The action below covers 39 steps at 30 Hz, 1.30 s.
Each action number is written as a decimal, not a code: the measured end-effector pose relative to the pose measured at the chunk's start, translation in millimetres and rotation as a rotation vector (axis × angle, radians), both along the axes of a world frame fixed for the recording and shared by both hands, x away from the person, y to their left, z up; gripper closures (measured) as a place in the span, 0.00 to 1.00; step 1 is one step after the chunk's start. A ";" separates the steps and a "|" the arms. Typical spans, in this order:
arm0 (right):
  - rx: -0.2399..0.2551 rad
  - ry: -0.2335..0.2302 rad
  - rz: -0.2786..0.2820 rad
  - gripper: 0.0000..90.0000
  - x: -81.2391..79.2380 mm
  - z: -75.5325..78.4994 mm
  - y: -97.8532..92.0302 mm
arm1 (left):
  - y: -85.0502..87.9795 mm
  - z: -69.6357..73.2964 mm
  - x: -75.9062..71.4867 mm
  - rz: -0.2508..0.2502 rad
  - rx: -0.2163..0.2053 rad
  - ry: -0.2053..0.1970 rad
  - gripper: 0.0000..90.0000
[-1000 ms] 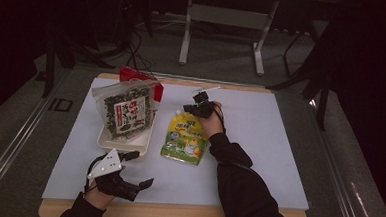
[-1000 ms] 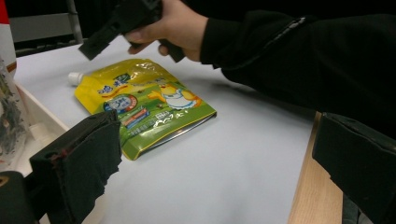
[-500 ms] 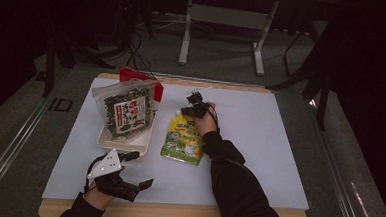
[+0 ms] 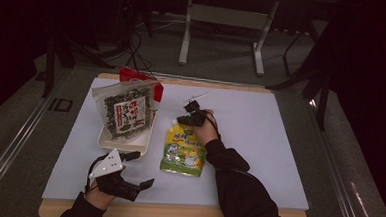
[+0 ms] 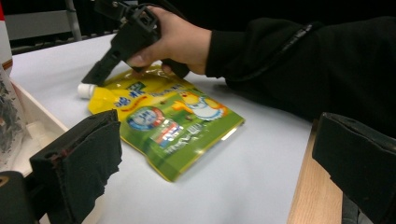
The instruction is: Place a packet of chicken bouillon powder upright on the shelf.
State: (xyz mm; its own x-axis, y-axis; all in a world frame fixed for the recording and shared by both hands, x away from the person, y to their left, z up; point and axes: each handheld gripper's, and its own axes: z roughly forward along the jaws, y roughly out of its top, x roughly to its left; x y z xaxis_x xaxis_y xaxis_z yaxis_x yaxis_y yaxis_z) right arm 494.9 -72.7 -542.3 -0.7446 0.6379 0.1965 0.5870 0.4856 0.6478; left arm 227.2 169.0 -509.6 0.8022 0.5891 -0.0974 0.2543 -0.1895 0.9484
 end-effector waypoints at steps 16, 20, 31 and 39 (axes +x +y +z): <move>-0.016 -0.010 0.137 1.00 -57.5 0.3 2.9 | -3.9 0.5 -0.6 -0.008 0.005 -0.004 0.03; -0.026 -0.011 0.148 1.00 -69.4 1.4 2.7 | -4.1 0.3 -0.3 -0.011 0.005 -0.003 0.03; -0.017 -0.074 0.135 0.86 -76.9 36.6 -34.0 | -5.4 -1.1 1.0 -0.013 0.015 -0.001 0.03; -0.041 -0.079 0.110 0.72 -83.3 49.8 -75.4 | -7.6 -0.9 1.5 -0.017 0.020 -0.002 0.03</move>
State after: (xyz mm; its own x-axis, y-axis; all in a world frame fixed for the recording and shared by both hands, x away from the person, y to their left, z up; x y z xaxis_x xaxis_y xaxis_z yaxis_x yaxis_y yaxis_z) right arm 411.6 -148.1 -492.5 -0.8225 0.5580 0.1099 0.4769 0.5715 0.6678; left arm 228.7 161.4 -510.5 0.8120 0.5775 -0.0843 0.2494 -0.2128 0.9447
